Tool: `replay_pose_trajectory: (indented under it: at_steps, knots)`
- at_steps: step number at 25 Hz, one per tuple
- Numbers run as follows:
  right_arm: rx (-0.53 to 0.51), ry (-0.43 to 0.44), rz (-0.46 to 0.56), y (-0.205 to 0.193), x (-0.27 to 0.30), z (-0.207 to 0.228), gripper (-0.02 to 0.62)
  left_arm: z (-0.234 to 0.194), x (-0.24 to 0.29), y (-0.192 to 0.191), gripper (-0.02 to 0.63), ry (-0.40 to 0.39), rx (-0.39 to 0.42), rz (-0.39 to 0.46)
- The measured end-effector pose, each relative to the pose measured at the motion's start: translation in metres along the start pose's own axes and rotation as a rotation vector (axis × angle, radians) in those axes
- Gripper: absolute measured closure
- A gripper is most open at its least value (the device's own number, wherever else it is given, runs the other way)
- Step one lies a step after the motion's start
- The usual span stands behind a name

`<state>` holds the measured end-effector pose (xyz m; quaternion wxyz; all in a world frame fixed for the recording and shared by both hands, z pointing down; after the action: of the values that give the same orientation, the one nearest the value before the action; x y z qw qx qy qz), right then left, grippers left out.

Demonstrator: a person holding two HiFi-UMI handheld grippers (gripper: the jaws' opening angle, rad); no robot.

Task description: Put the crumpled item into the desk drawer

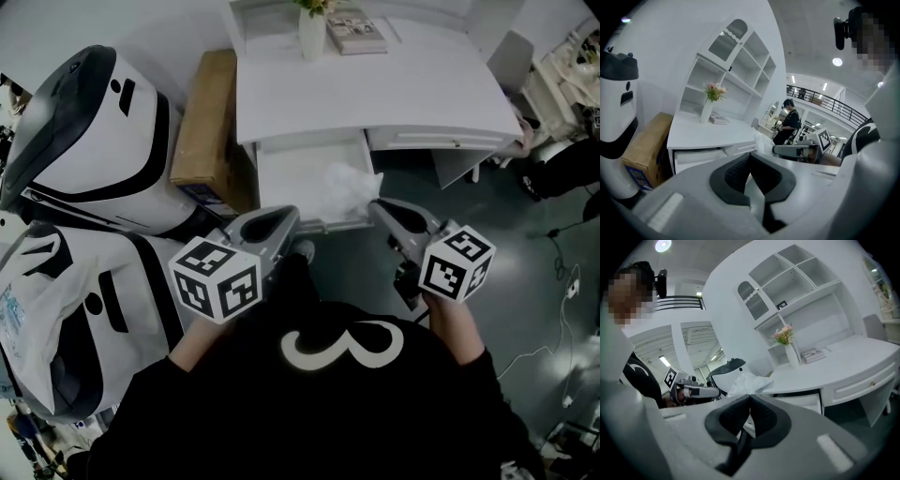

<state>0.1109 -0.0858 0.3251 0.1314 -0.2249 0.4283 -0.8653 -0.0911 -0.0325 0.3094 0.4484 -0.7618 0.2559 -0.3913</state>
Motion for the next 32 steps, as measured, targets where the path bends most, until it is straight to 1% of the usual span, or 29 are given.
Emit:
replay_pose_trajectory:
  at_steps: [7, 12, 17, 26, 32]
  knots:
    - [0.022, -0.031, -0.057, 0.010, 0.044, 0.032, 0.591, -0.045, 0.036, 0.010, 0.595, -0.019, -0.032, -0.051]
    - [0.022, -0.047, -0.098, 0.017, 0.077, 0.056, 0.591, -0.079, 0.061, 0.015, 0.595, -0.014, -0.049, -0.085]
    - [0.026, -0.077, -0.154, 0.016, 0.107, 0.084, 0.591, -0.111, 0.083, 0.012, 0.595, -0.010, -0.071, -0.122]
    - [0.066, -0.125, -0.258, -0.003, 0.153, 0.129, 0.592, -0.155, 0.114, -0.003, 0.595, -0.018, -0.114, -0.184]
    - [0.088, -0.155, -0.327, -0.023, 0.178, 0.151, 0.592, -0.183, 0.130, -0.027, 0.595, -0.009, -0.163, -0.221]
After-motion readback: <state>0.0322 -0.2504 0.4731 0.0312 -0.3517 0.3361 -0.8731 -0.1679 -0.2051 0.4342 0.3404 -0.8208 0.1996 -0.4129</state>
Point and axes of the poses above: the fingertips, and each gripper's own axes: x forward along the fingers, z to its right, y out of its top, the point moved 6 cm from there along -x, backward along the fingers, and after that the axes turned 6 degrees about x, right-handed, at the moved point
